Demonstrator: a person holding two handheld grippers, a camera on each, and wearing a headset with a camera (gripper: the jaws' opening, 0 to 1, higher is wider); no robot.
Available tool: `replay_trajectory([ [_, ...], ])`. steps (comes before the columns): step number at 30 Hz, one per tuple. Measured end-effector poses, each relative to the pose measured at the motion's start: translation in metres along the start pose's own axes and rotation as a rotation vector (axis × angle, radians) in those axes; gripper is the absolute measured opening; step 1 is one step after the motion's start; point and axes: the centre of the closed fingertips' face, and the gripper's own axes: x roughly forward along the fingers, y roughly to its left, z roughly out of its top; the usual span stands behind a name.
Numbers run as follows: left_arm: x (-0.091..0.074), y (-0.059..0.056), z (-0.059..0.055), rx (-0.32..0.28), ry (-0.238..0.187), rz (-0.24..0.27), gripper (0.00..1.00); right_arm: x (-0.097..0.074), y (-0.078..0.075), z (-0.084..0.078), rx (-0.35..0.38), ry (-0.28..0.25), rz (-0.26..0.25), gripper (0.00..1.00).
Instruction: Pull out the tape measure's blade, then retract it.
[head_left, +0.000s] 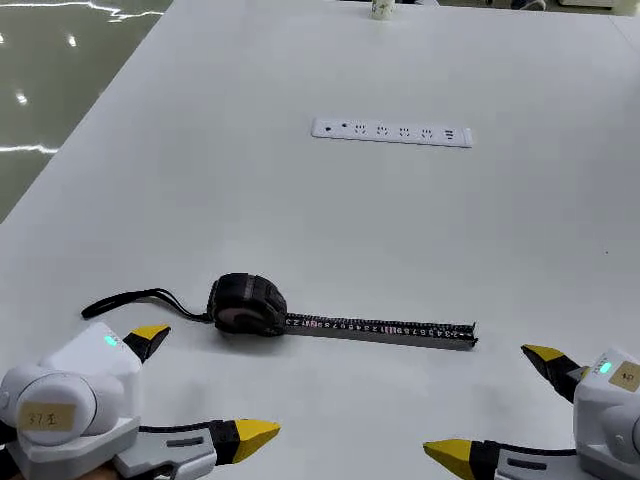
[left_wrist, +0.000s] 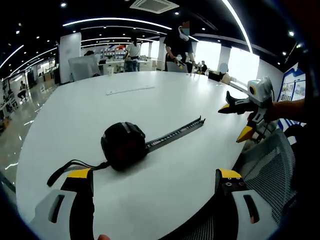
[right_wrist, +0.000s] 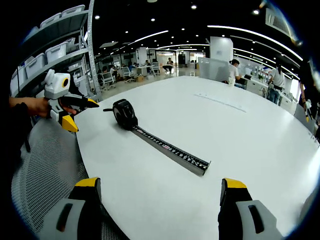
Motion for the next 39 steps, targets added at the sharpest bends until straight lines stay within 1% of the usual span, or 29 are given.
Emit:
replay_trajectory([
  [2, -0.002, 0.000, 0.004, -0.016, -0.020, 0.022, 0.99, 0.001, 0.002, 0.001, 0.009, -0.005, -0.006, 0.99],
  [3, -0.002, -0.001, 0.004, -0.024, -0.026, 0.024, 0.99, 0.001, 0.003, 0.001, 0.012, -0.007, -0.009, 0.99],
  [7, -0.004, -0.001, 0.003, -0.043, -0.024, 0.041, 0.99, 0.000, 0.006, 0.004, 0.032, -0.015, -0.015, 0.99],
  [8, -0.004, -0.001, 0.003, -0.045, -0.026, 0.052, 0.99, -0.001, 0.008, 0.005, 0.033, -0.019, -0.018, 0.99],
  [10, -0.005, -0.002, 0.003, -0.043, -0.025, 0.052, 0.99, -0.001, 0.009, 0.007, 0.034, -0.024, -0.024, 0.99],
  [12, -0.005, -0.004, 0.001, -0.067, -0.021, 0.063, 0.99, -0.002, 0.010, 0.008, 0.047, -0.032, -0.034, 0.99],
  [14, -0.006, -0.010, 0.001, -0.070, -0.022, 0.057, 0.99, -0.002, 0.011, 0.008, 0.054, -0.037, -0.036, 0.99],
  [16, -0.009, -0.010, 0.001, -0.066, -0.026, 0.073, 0.99, -0.002, 0.013, 0.008, 0.057, -0.040, -0.038, 0.99],
  [18, -0.010, -0.008, 0.001, -0.097, -0.033, 0.087, 0.99, -0.003, 0.014, 0.010, 0.057, -0.049, -0.047, 0.99],
  [20, -0.011, -0.008, 0.001, -0.111, -0.031, 0.091, 0.99, -0.003, 0.014, 0.011, 0.066, -0.056, -0.049, 0.99],
  [23, -0.013, -0.008, 0.005, -0.104, -0.047, 0.107, 0.99, -0.004, 0.016, 0.013, 0.071, -0.066, -0.055, 0.99],
  [25, -0.014, -0.010, 0.007, -0.097, -0.048, 0.107, 0.99, -0.005, 0.017, 0.013, 0.069, -0.067, -0.060, 0.99],
  [30, -0.014, -0.012, 0.007, -0.107, -0.044, 0.106, 0.99, -0.008, 0.018, 0.014, 0.084, -0.074, -0.068, 0.99],
  [32, -0.015, -0.010, 0.008, -0.106, -0.053, 0.123, 0.99, -0.009, 0.019, 0.014, 0.081, -0.072, -0.066, 0.99],
  [35, -0.015, -0.010, 0.008, -0.122, -0.056, 0.117, 0.99, -0.008, 0.020, 0.013, 0.086, -0.069, -0.067, 0.99],
  [39, -0.014, -0.014, 0.009, -0.119, -0.060, 0.107, 0.99, -0.008, 0.021, 0.013, 0.092, -0.071, -0.070, 0.99],
])
